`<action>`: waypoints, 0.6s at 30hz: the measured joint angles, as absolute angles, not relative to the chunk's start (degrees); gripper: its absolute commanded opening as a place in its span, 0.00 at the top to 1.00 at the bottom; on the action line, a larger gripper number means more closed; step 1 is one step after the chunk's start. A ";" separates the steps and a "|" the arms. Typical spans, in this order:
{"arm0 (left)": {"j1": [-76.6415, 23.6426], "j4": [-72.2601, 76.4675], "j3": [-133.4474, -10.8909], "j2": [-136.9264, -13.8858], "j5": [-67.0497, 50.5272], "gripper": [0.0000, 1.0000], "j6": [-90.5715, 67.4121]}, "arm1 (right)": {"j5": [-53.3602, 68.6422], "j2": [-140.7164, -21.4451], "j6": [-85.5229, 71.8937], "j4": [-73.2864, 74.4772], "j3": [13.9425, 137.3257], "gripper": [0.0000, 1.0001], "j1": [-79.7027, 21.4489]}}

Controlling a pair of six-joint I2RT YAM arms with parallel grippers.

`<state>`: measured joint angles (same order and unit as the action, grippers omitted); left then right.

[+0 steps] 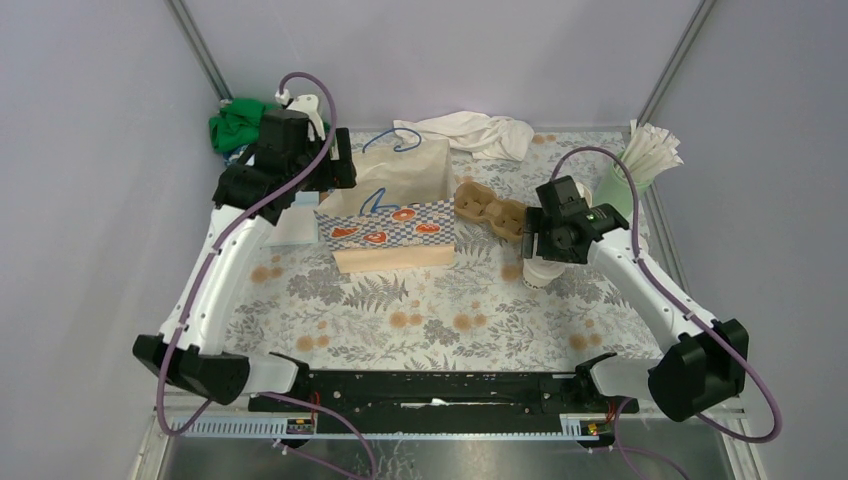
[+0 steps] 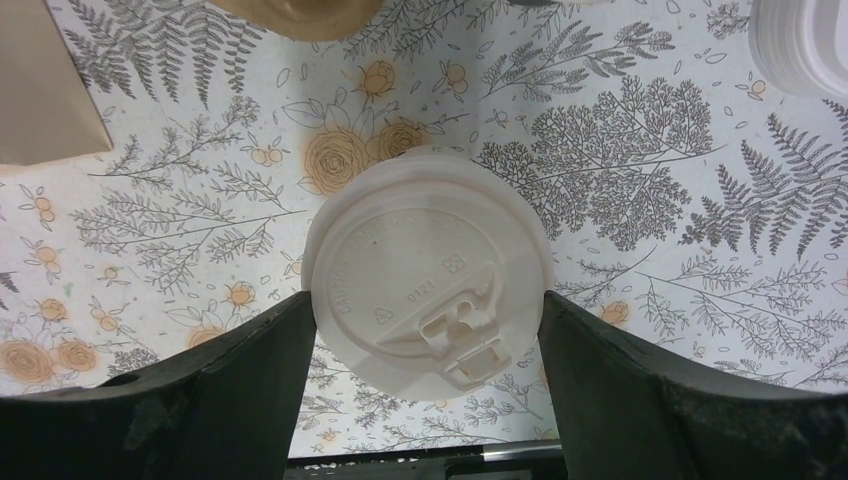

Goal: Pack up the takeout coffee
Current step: Place the coffee cup on the cup tray.

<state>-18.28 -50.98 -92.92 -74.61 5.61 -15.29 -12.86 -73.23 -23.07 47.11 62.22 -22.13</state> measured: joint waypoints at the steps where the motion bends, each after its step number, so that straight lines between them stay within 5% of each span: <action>1: -18.09 -51.00 -92.68 -75.61 5.76 0.11 -15.22 | -12.86 -73.08 -22.96 47.24 62.48 0.16 -22.13; 10: -15.97 -51.55 -89.78 -82.02 5.87 0.25 -15.22 | -12.40 -70.48 -21.23 49.19 70.48 0.22 -22.13; 15: -15.66 -51.96 -88.42 -82.02 5.26 0.58 -15.27 | -10.76 -67.40 -19.64 49.39 72.62 0.21 -22.13; 18: -15.59 -52.31 -88.07 -82.02 4.23 0.87 -15.53 | -9.78 -66.67 -19.16 49.84 72.69 0.21 -22.13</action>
<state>-15.59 -52.31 -88.07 -82.02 4.23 -15.53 -9.78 -66.67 -19.16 49.84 72.69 -22.13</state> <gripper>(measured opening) 0.341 0.799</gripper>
